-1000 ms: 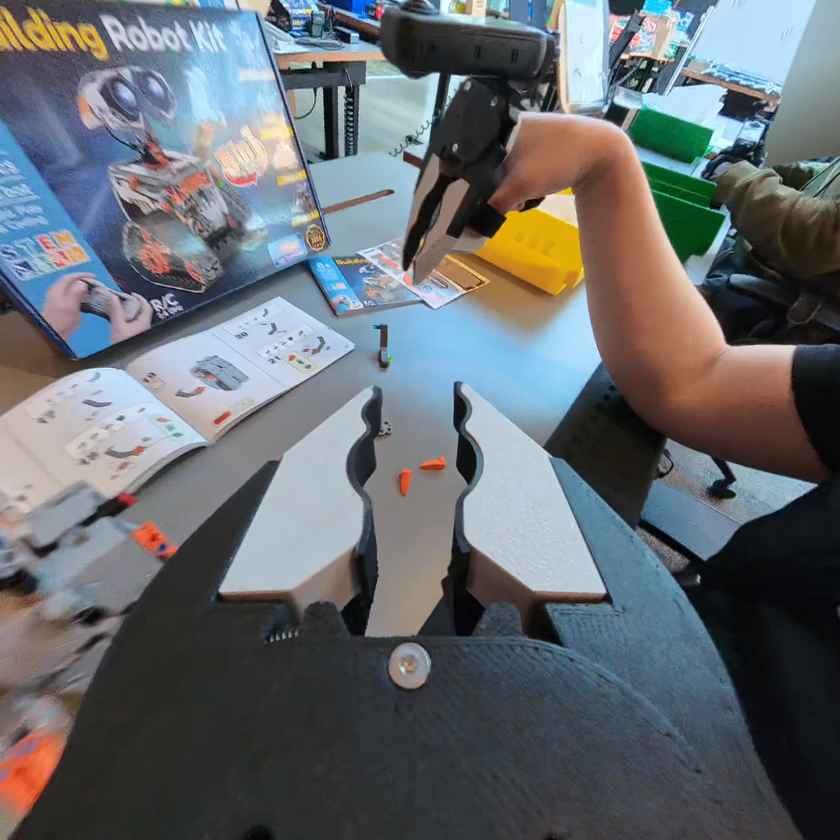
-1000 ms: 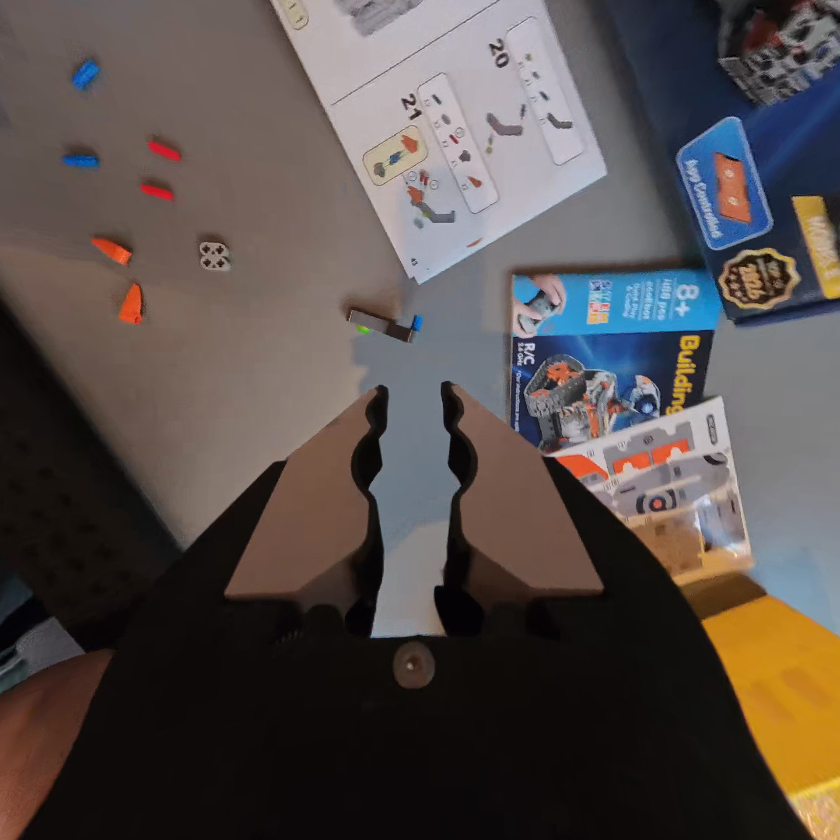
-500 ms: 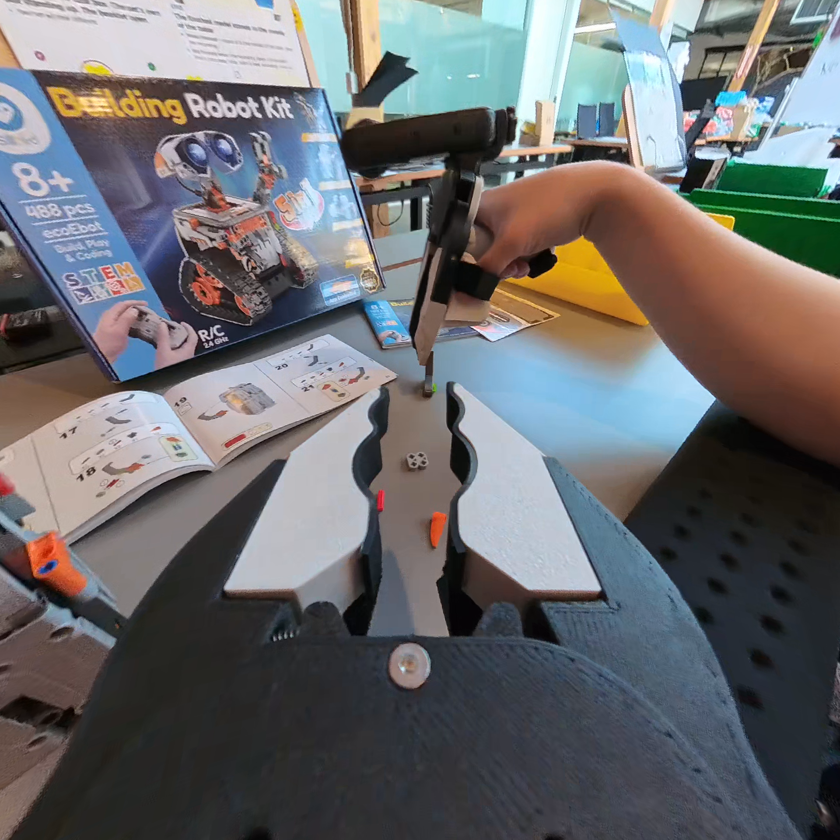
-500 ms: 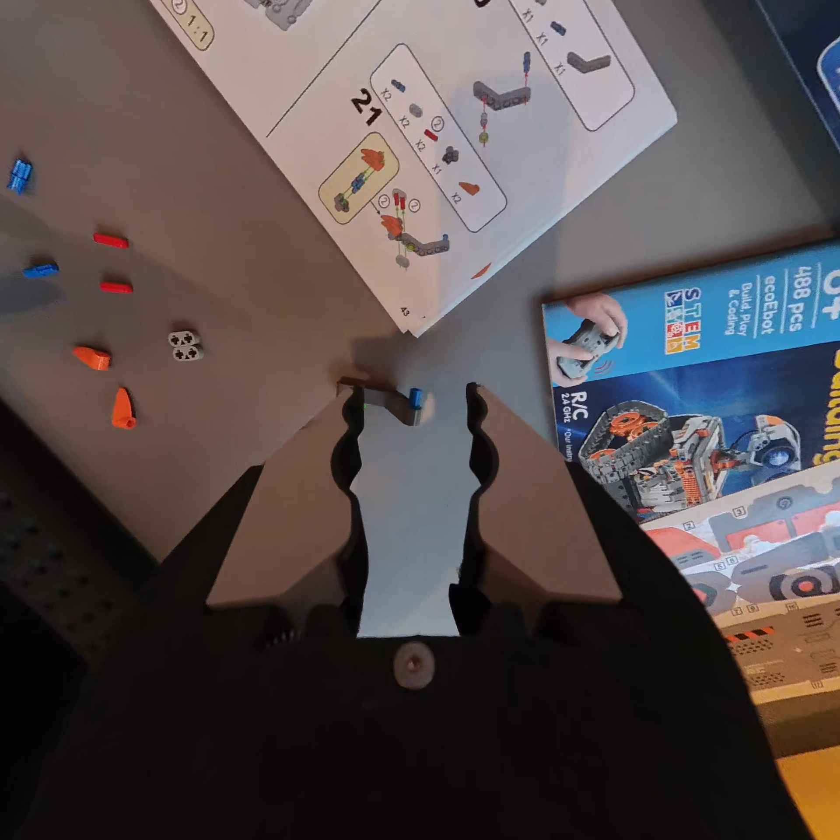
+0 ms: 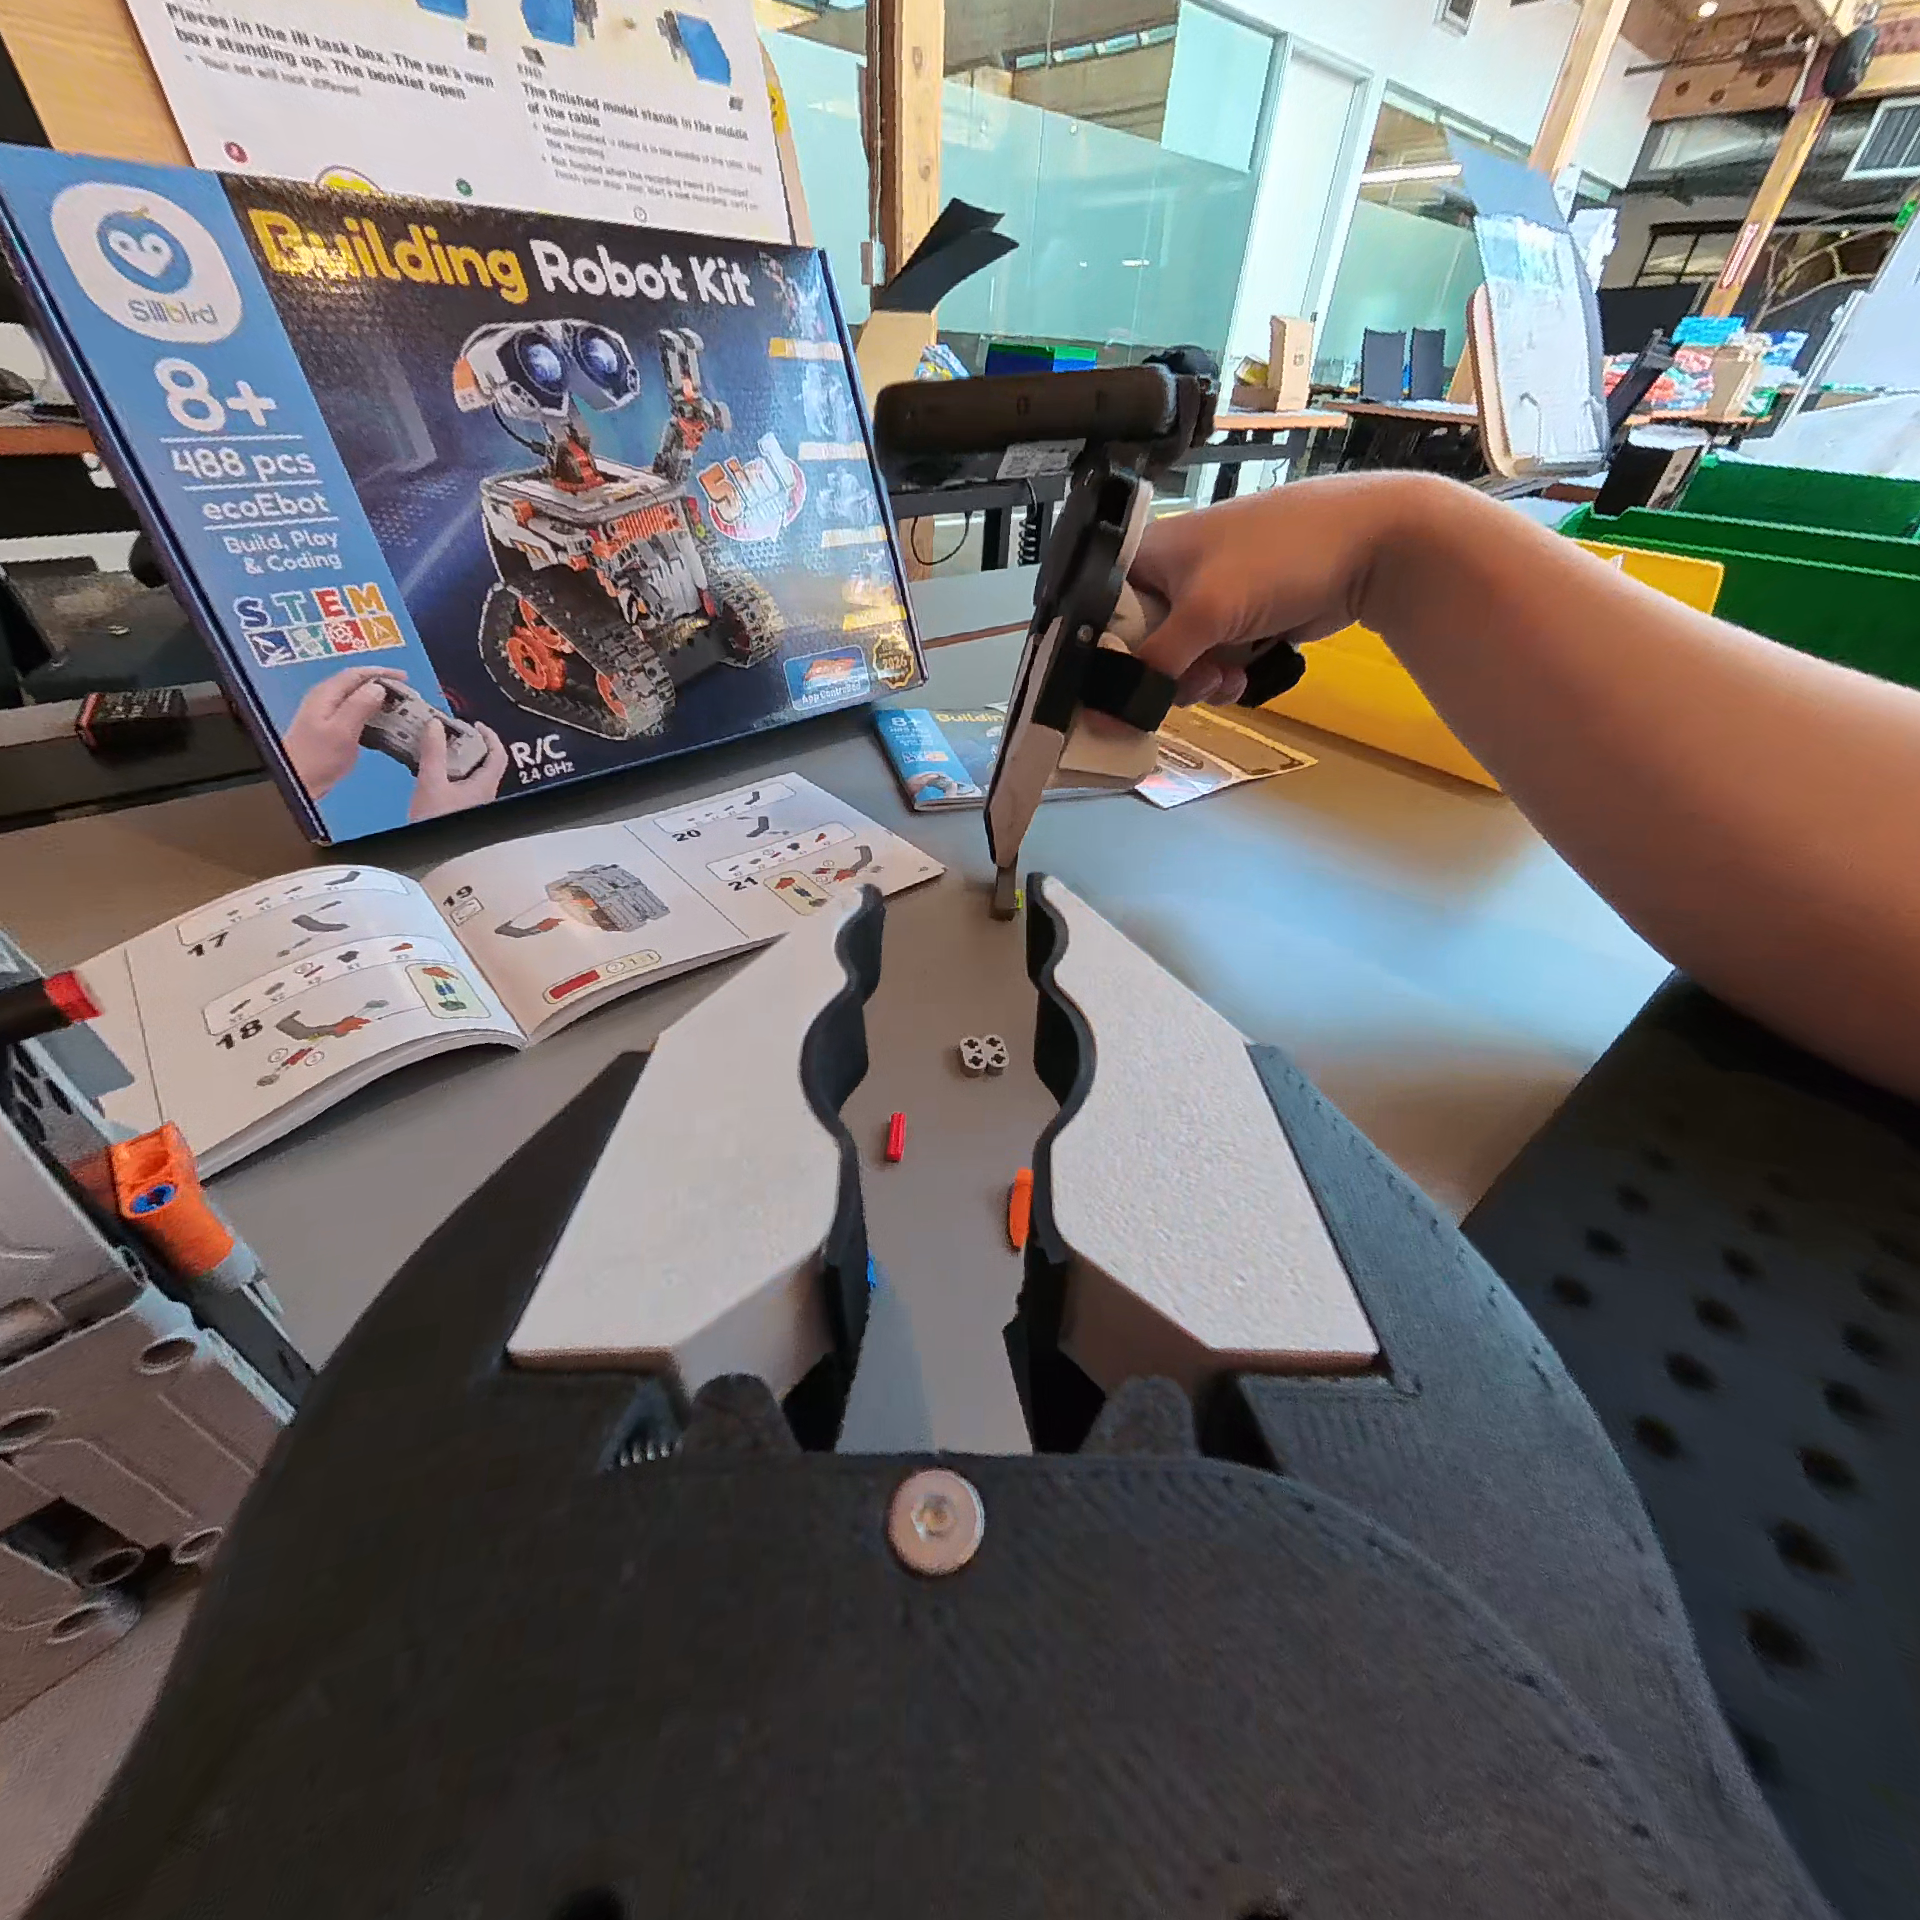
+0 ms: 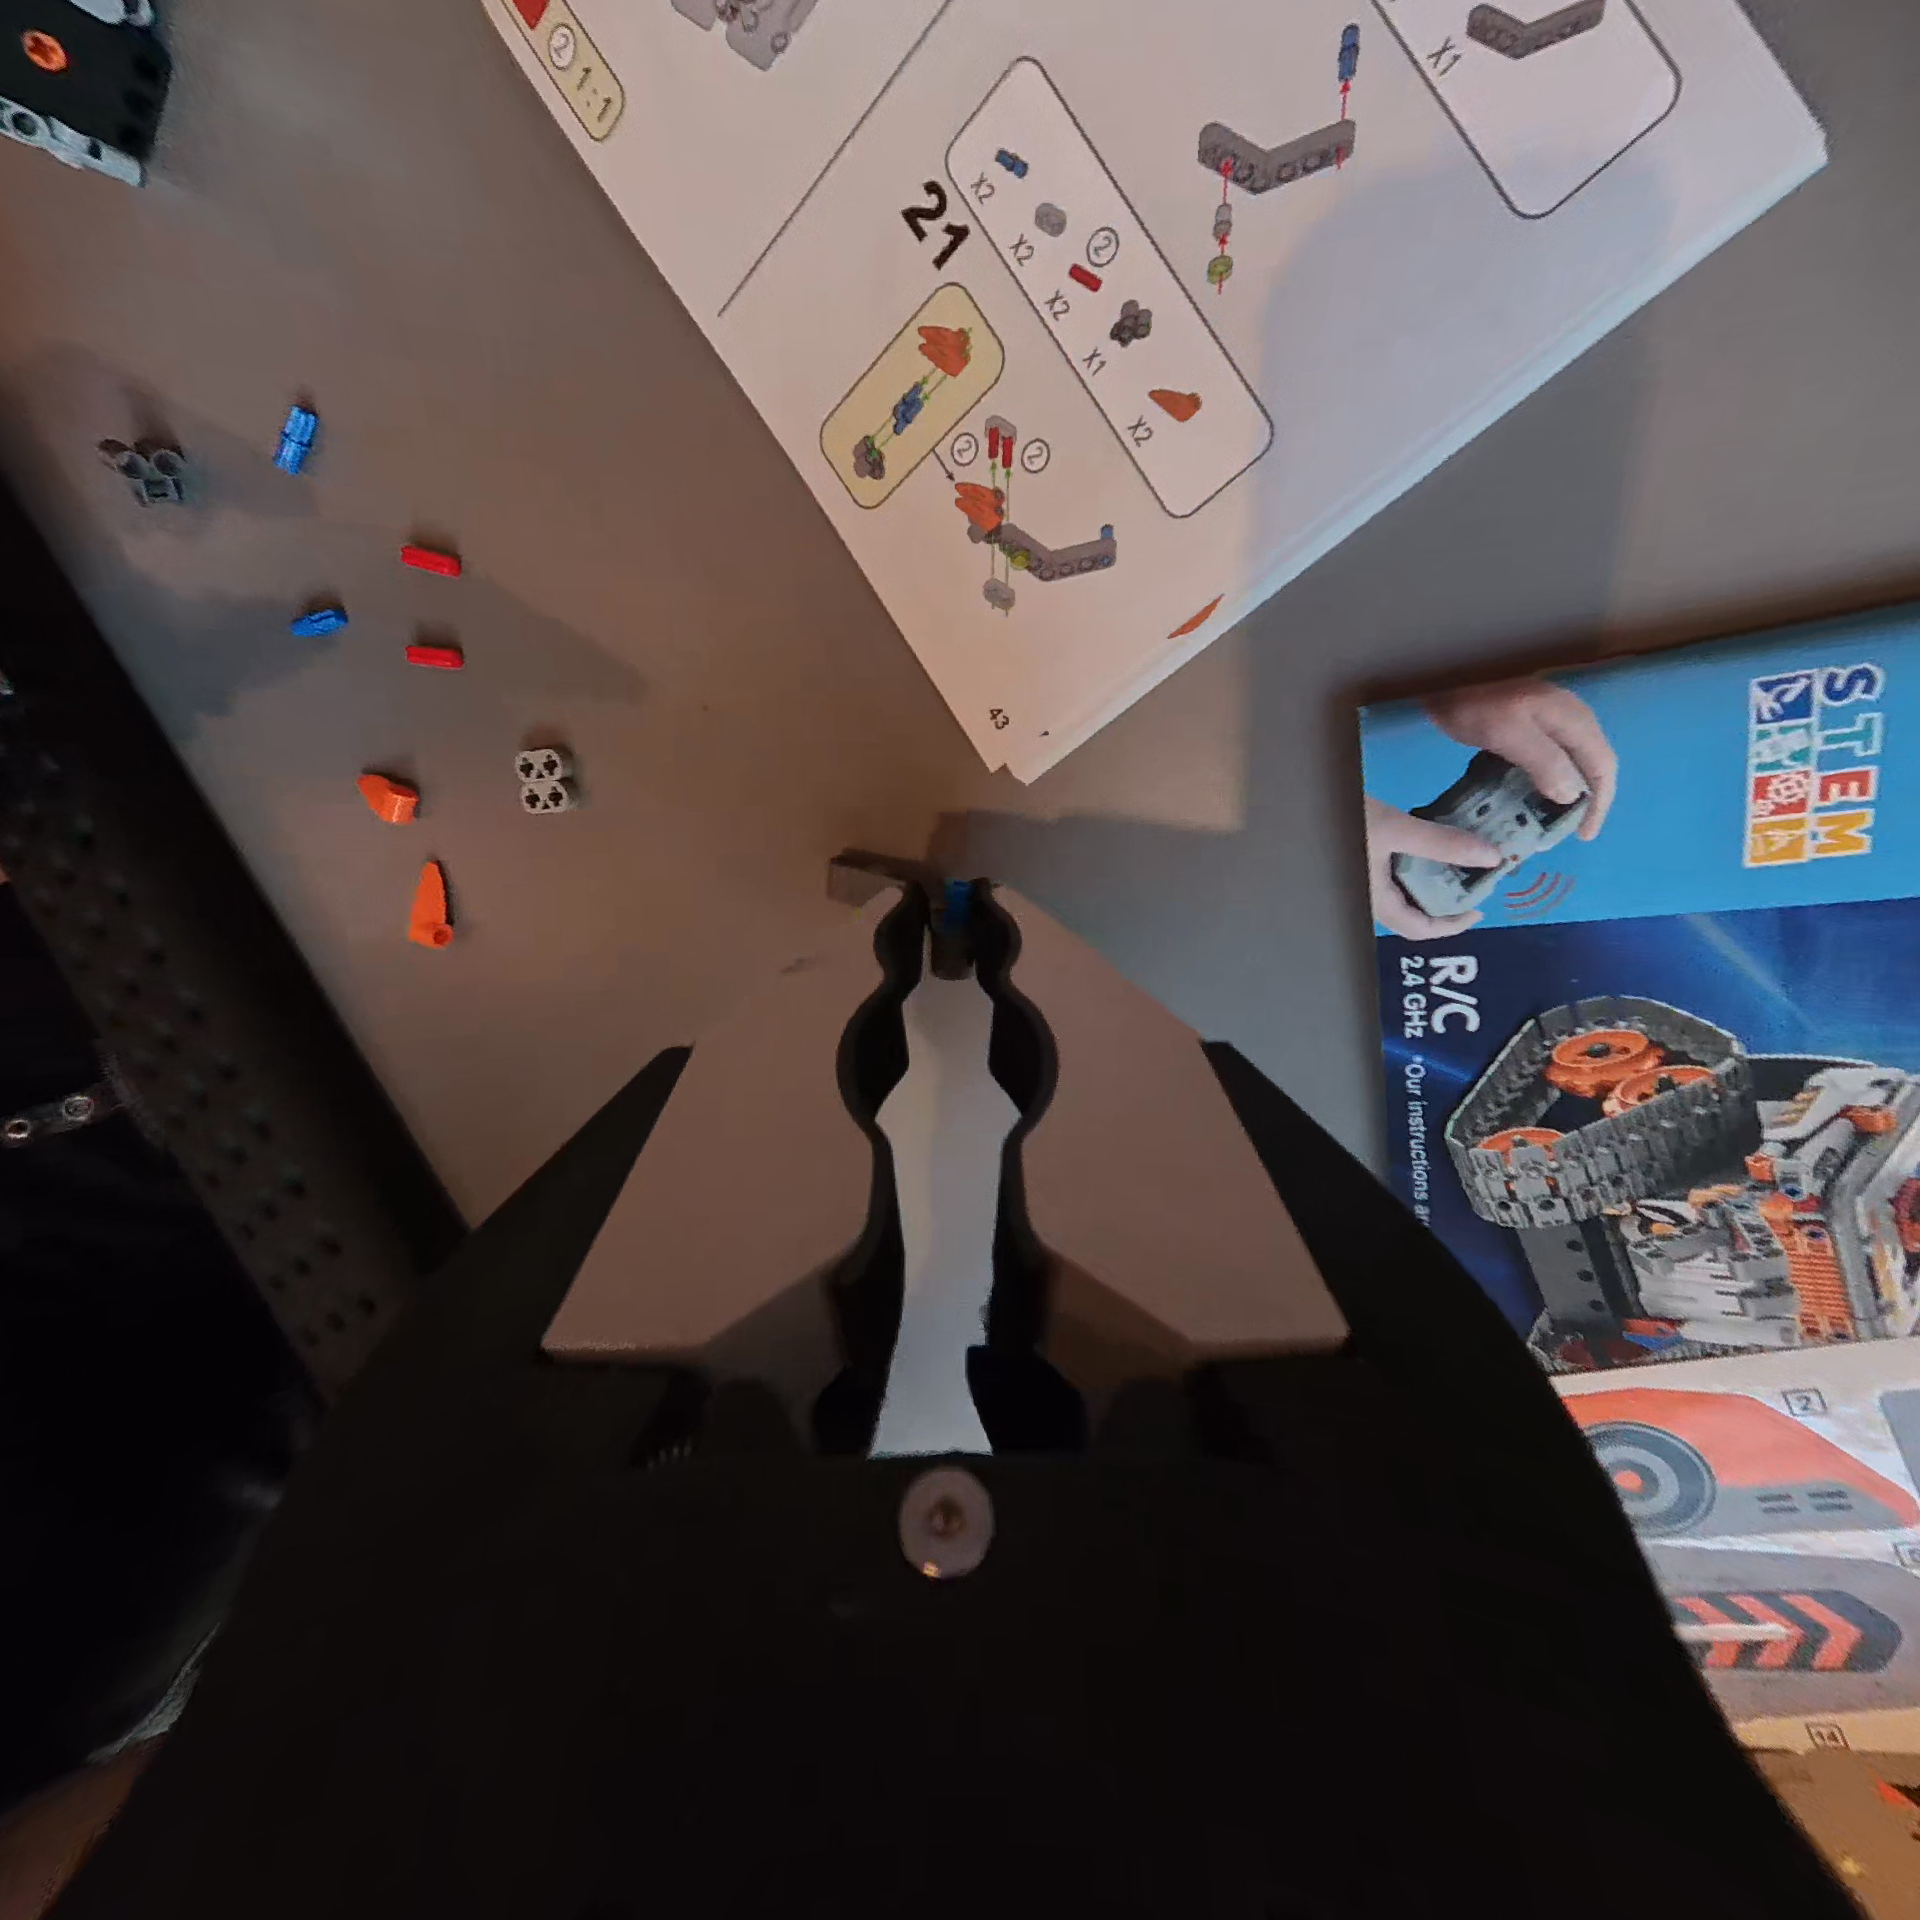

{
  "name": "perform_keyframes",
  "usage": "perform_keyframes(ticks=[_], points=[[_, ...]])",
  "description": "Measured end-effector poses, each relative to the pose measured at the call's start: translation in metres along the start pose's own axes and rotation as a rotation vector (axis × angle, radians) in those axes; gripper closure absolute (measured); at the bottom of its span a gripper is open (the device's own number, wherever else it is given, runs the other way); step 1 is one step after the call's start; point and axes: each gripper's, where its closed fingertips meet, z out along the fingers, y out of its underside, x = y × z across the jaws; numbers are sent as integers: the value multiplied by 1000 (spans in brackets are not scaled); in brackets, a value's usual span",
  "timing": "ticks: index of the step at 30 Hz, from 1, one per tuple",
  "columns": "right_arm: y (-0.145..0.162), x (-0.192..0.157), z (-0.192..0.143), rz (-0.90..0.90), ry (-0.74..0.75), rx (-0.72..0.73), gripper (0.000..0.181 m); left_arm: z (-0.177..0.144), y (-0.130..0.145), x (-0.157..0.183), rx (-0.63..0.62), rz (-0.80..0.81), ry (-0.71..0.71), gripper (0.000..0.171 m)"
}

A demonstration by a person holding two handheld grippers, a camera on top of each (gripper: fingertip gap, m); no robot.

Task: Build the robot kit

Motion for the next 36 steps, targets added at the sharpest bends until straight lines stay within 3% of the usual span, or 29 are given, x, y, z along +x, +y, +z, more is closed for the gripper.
perform_keyframes(ticks=[10,15,21,25,31,36], points=[[-12,-15,3,-120,-85,241,173,-4,-3,0,28,156,-138,143],[-12,-22,10,-114,-101,322,174,-7,-4,-11,16,99,-193,133],[-12,-24,3,-124,-31,401,174,-11,8,-10,-107,31,-176,127],[-8,-13,3,-128,21,396,173,-20,14,-15,-129,37,-197,126],[-11,-10,4,-92,-34,407,173,-34,3,-25,-11,-55,-213,128],[-12,-9,4,-110,-17,389,173,-36,2,-29,15,-106,-206,128]])
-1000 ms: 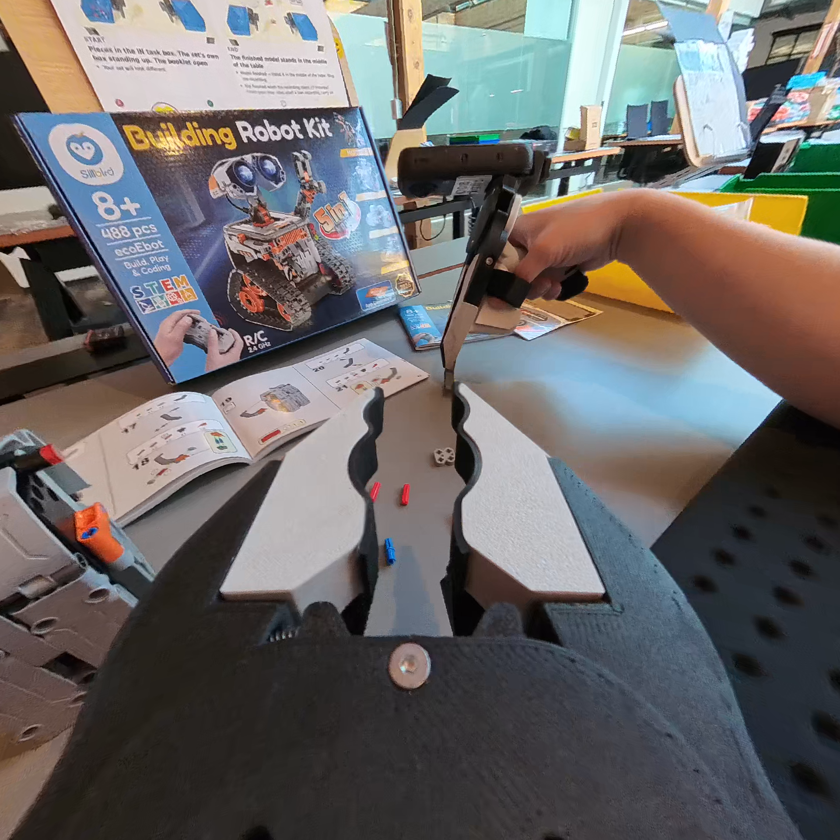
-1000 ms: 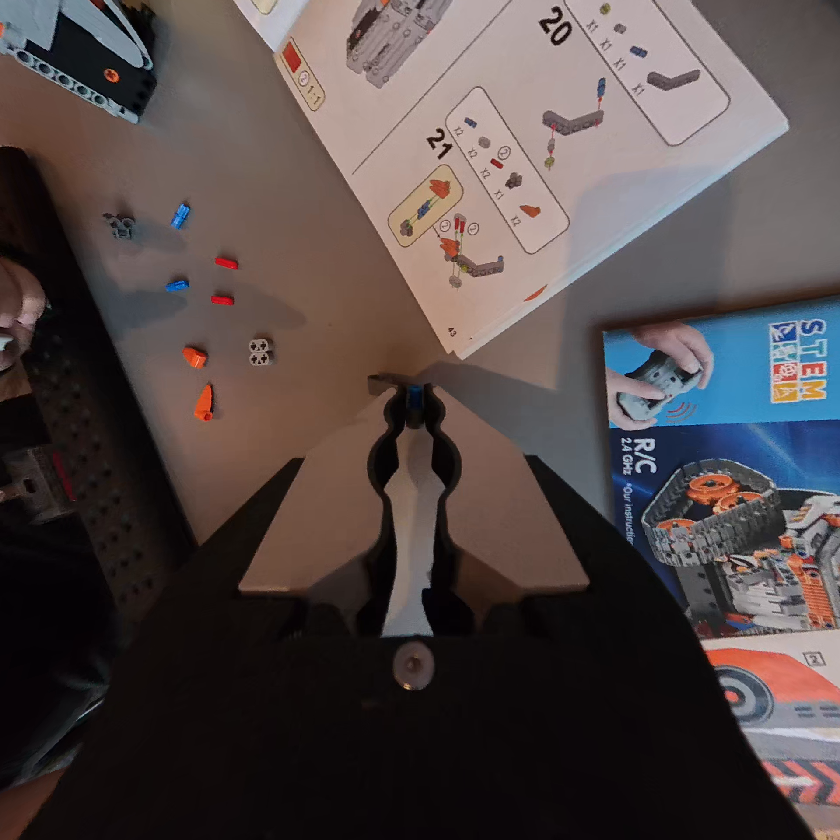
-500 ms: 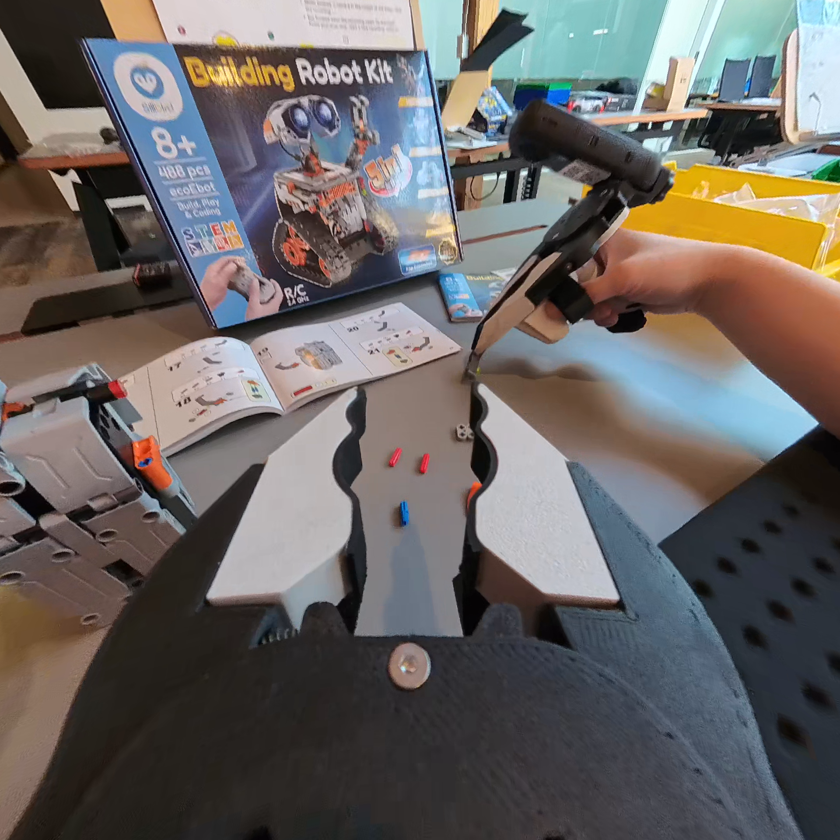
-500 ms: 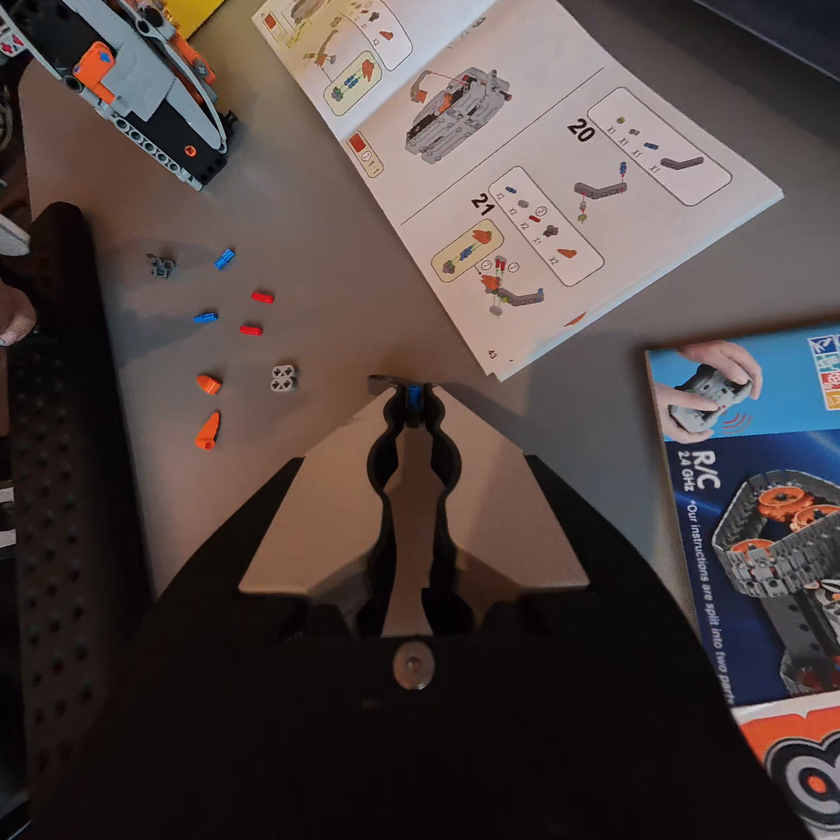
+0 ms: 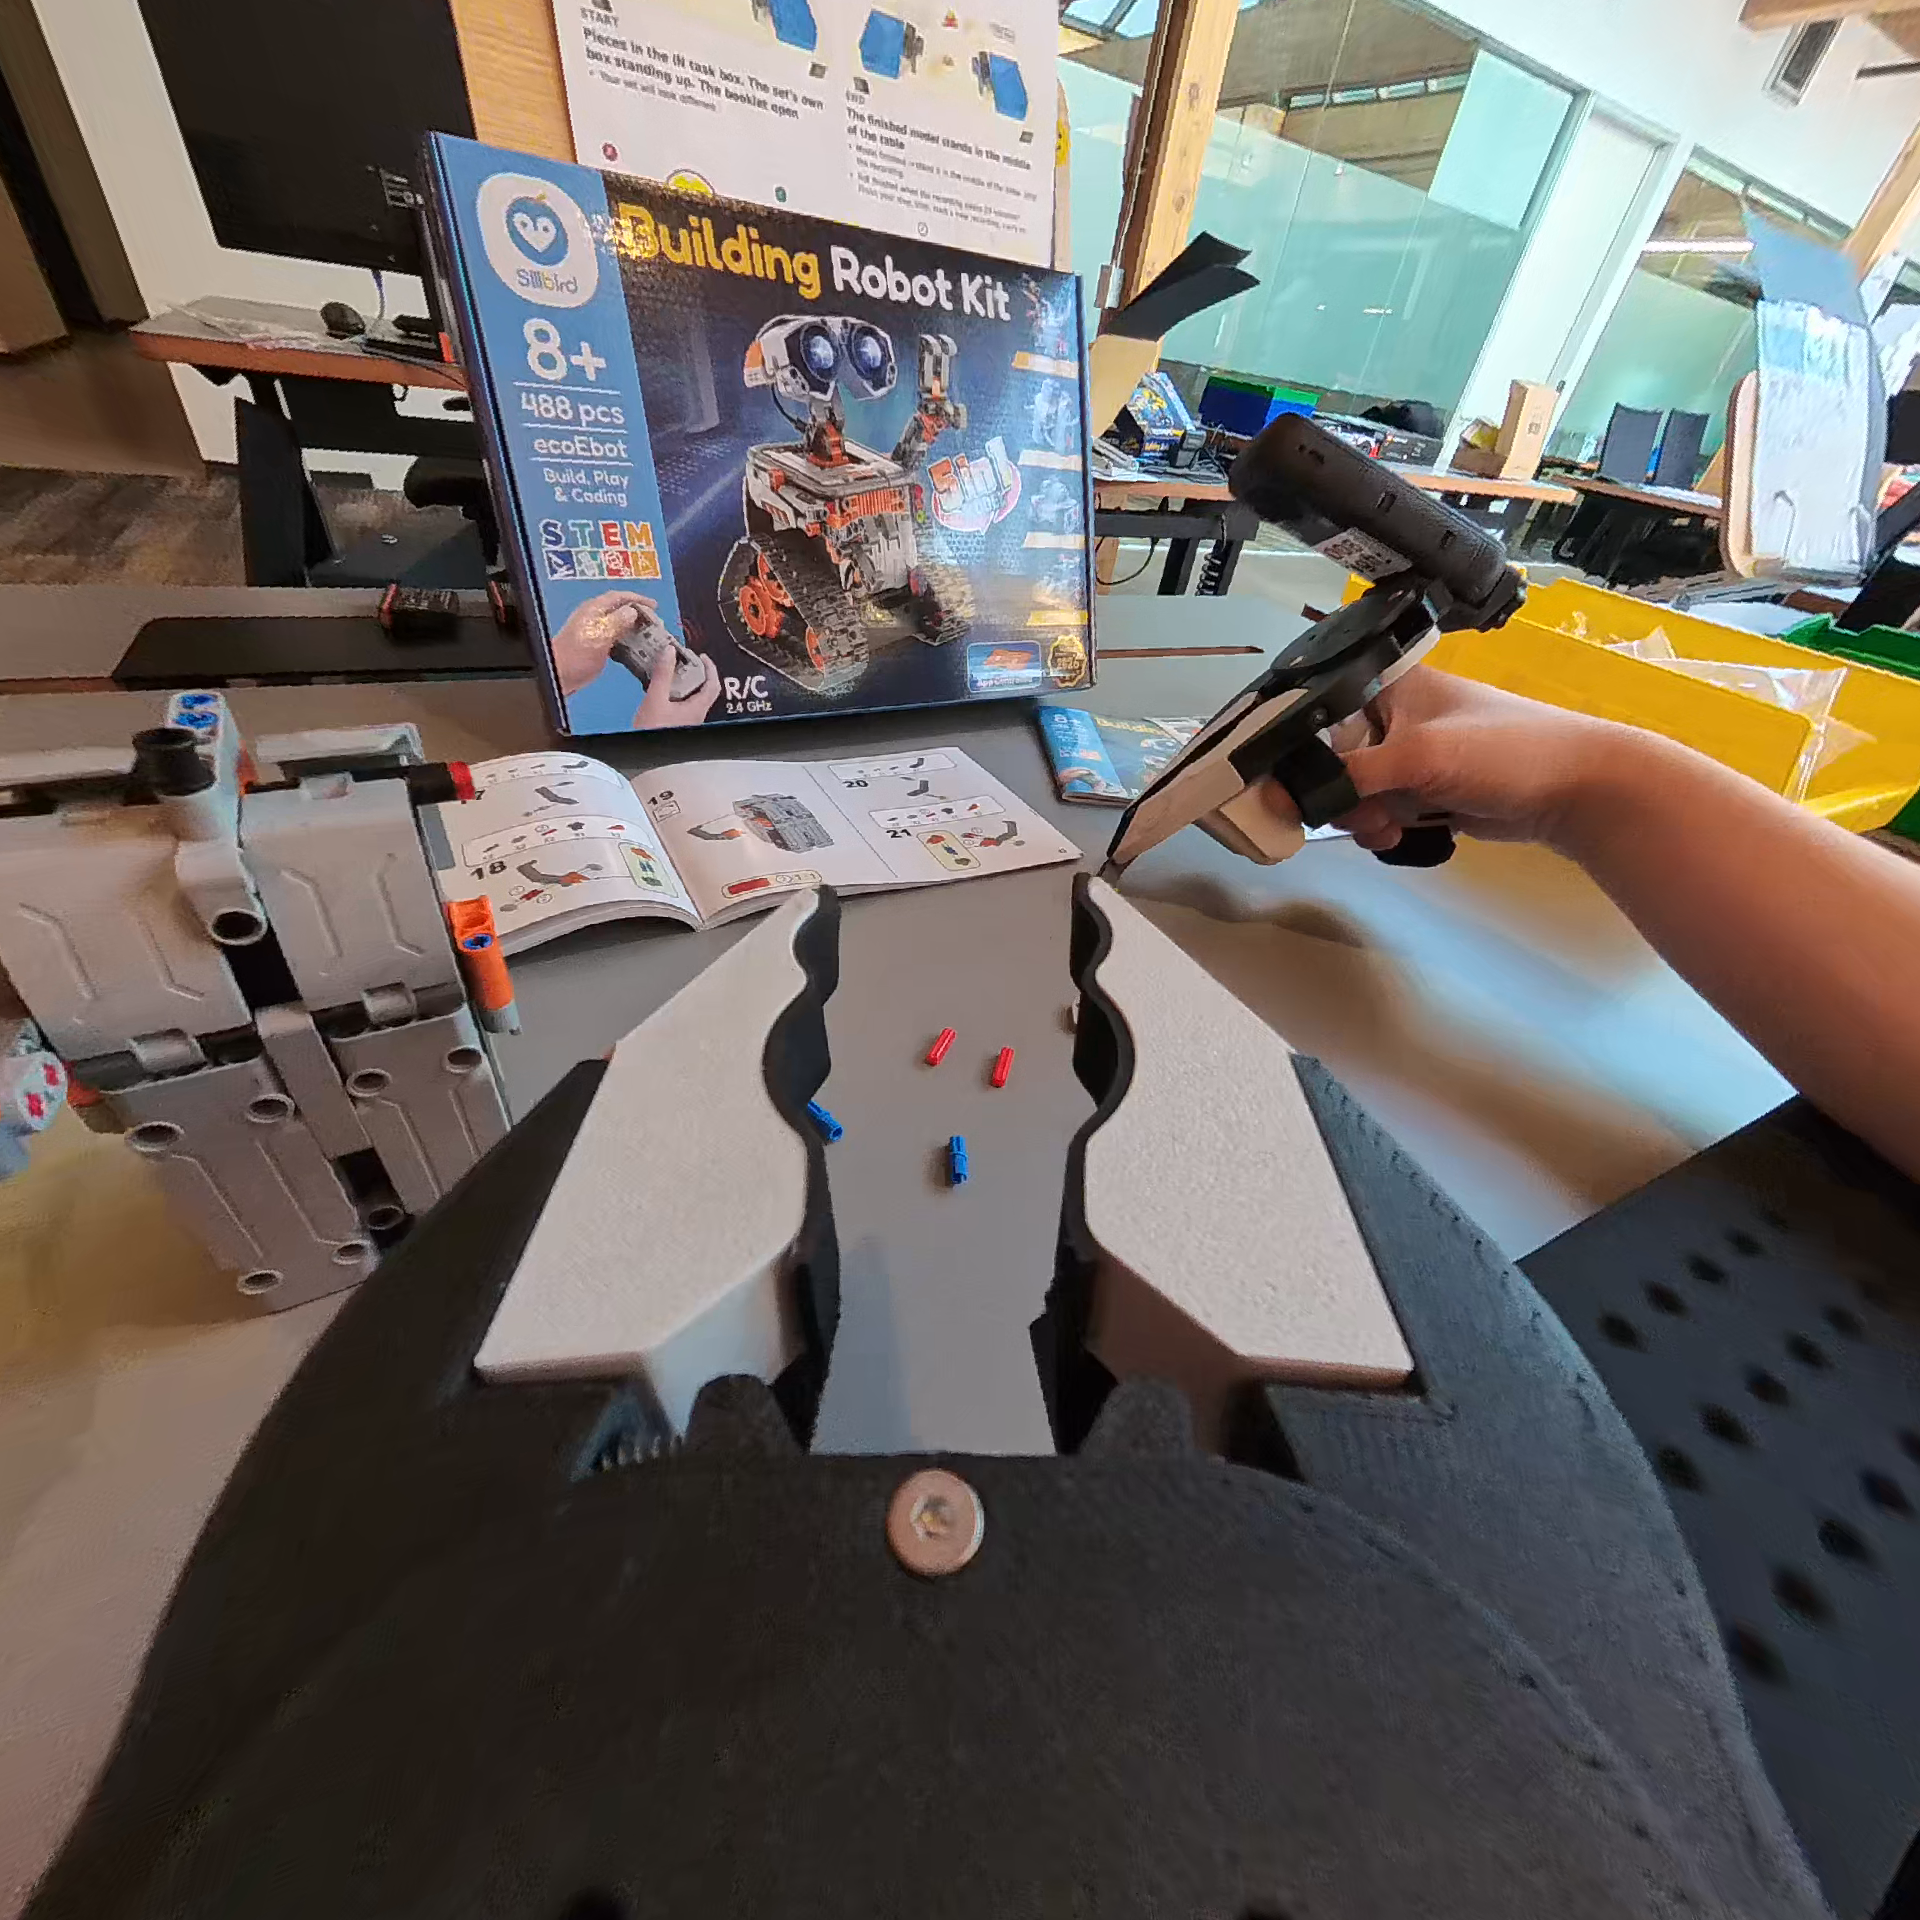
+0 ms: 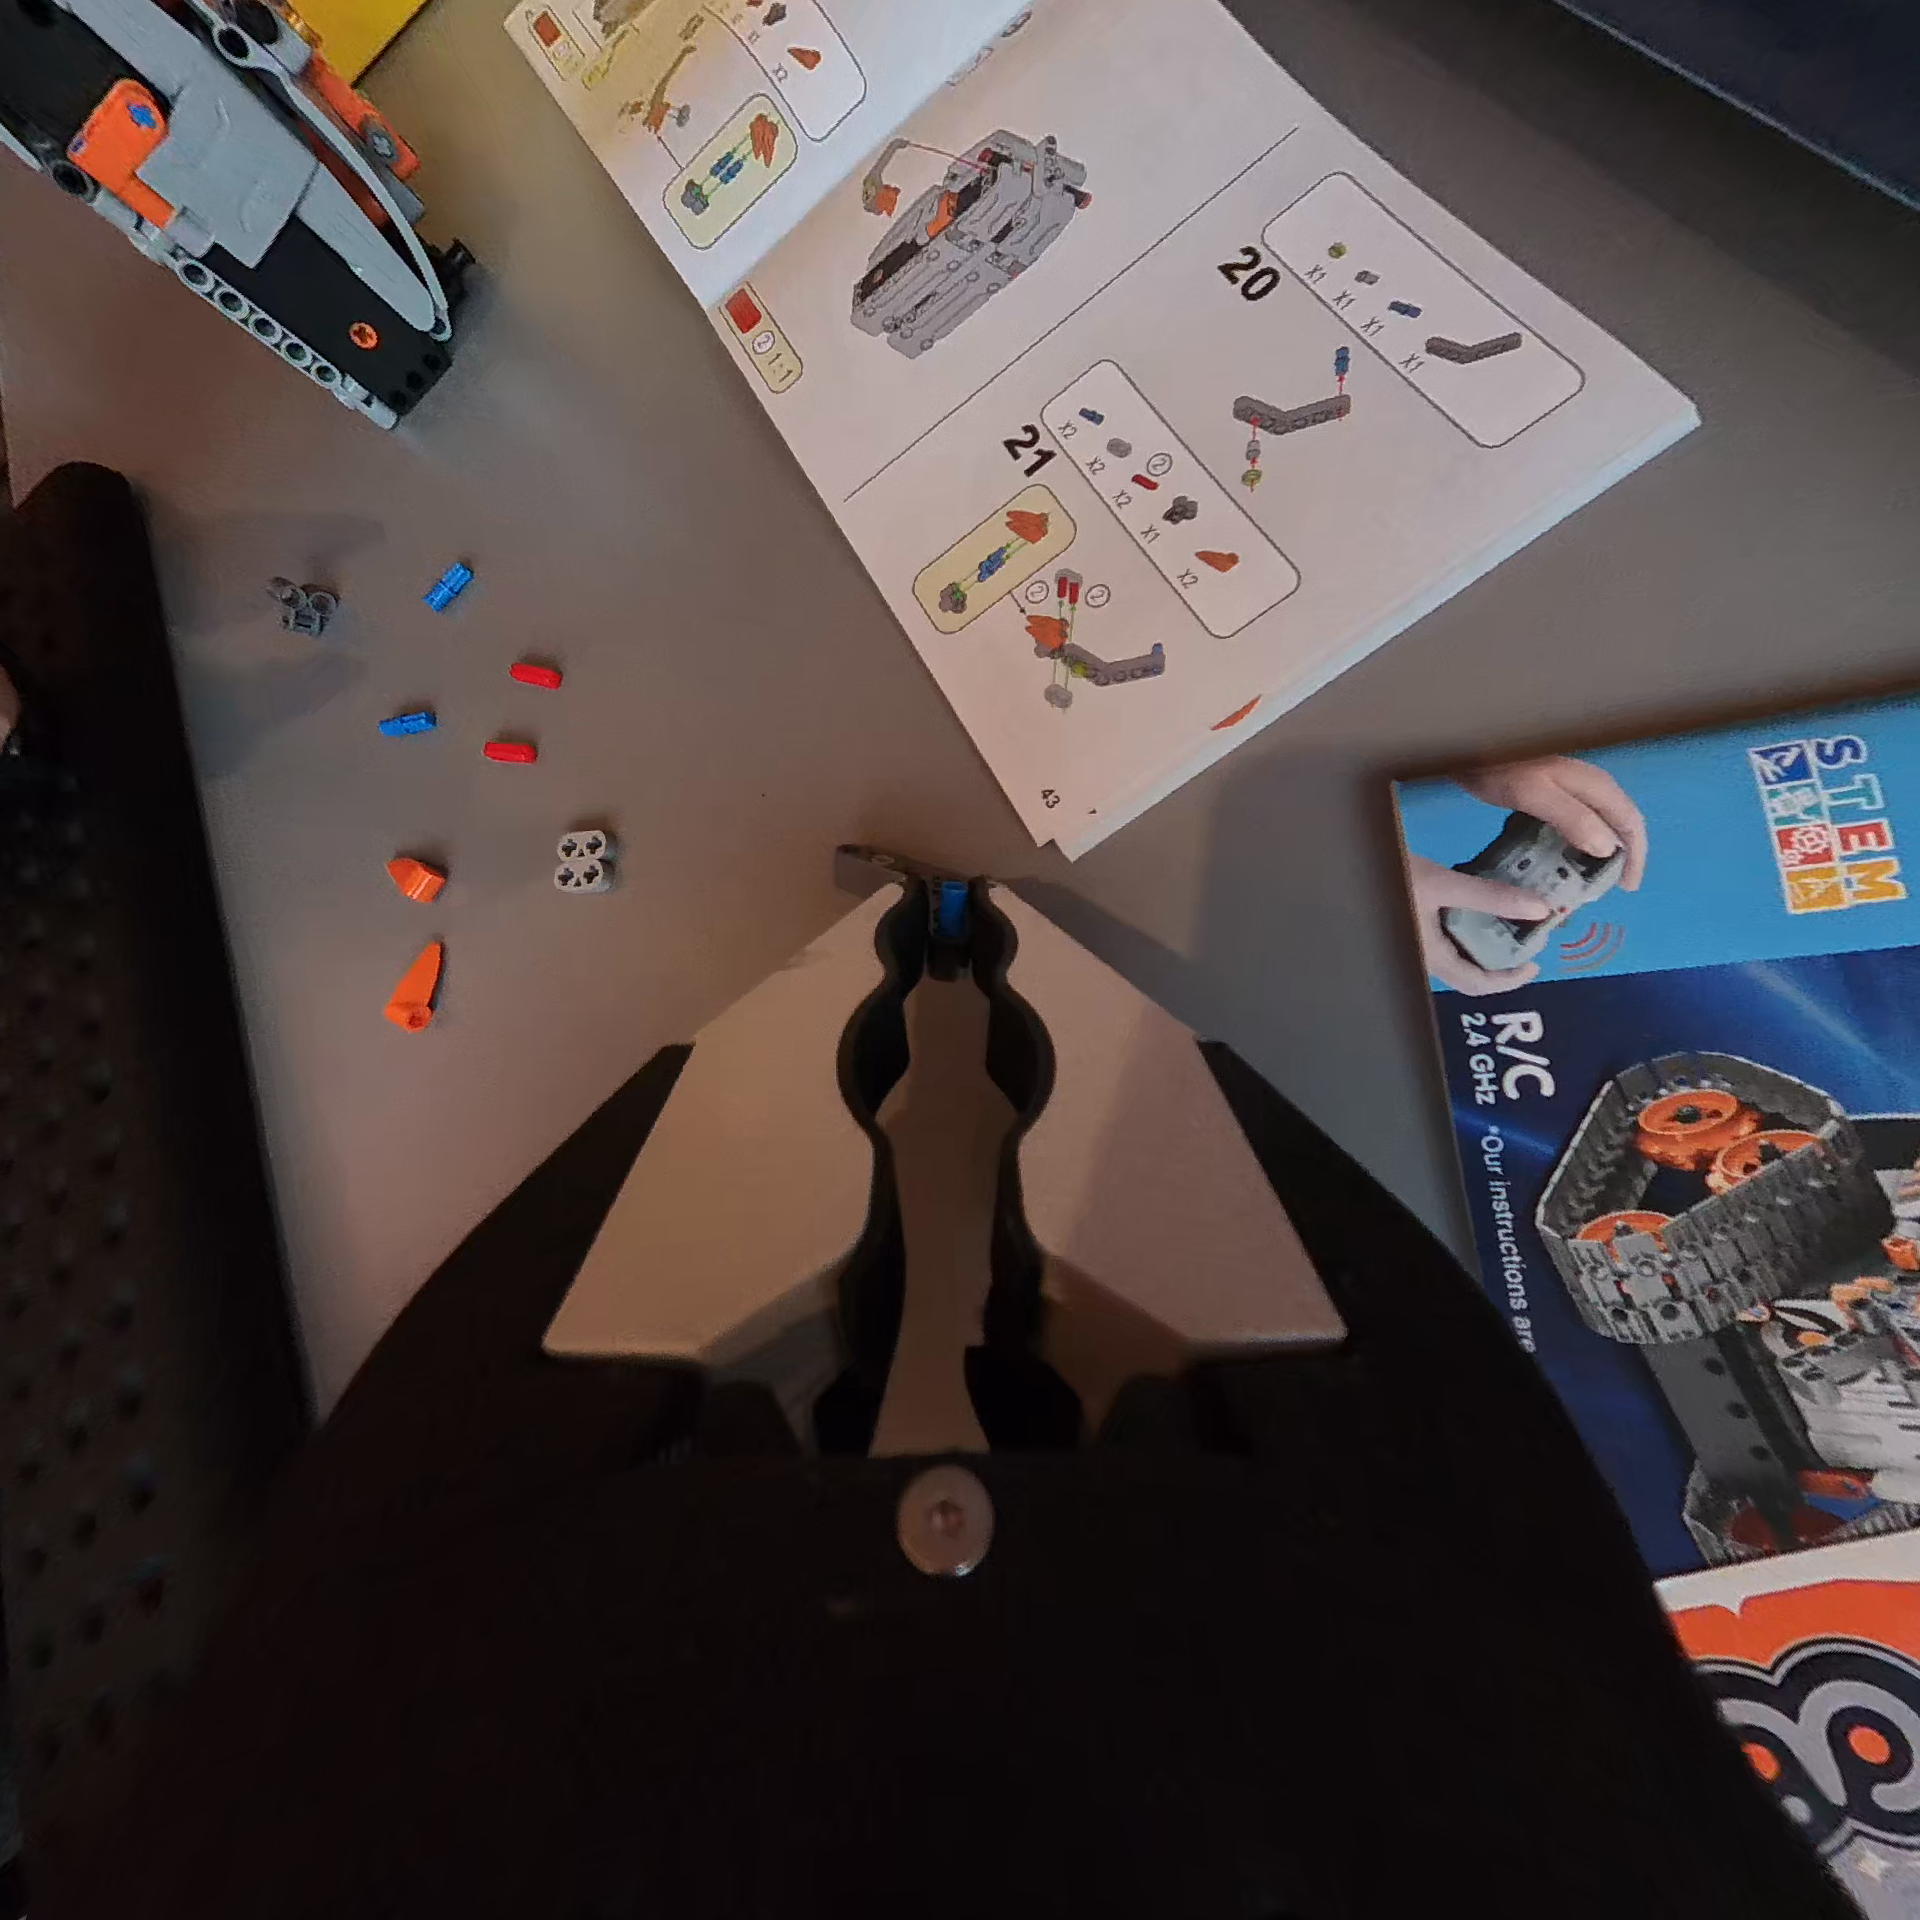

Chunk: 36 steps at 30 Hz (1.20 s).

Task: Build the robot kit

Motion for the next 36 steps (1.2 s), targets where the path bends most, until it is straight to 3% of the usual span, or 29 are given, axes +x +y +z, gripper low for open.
perform_keyframes(ticks=[13,17,24,30,32,36], points=[[4,5,-3,-18,41,-16,171,13,18,11,-128,123,-7,130],[7,6,-2,-15,56,-1,155,15,23,19,-152,242,-16,132],[-6,4,-4,52,33,98,144,14,23,26,-137,374,-63,134],[-1,2,5,66,-1,64,157,13,22,22,-133,345,-71,136],[1,-3,6,41,-27,42,181,14,22,21,-135,335,-70,136],[2,-4,5,6,-6,21,181,15,23,19,-146,321,-70,137]])
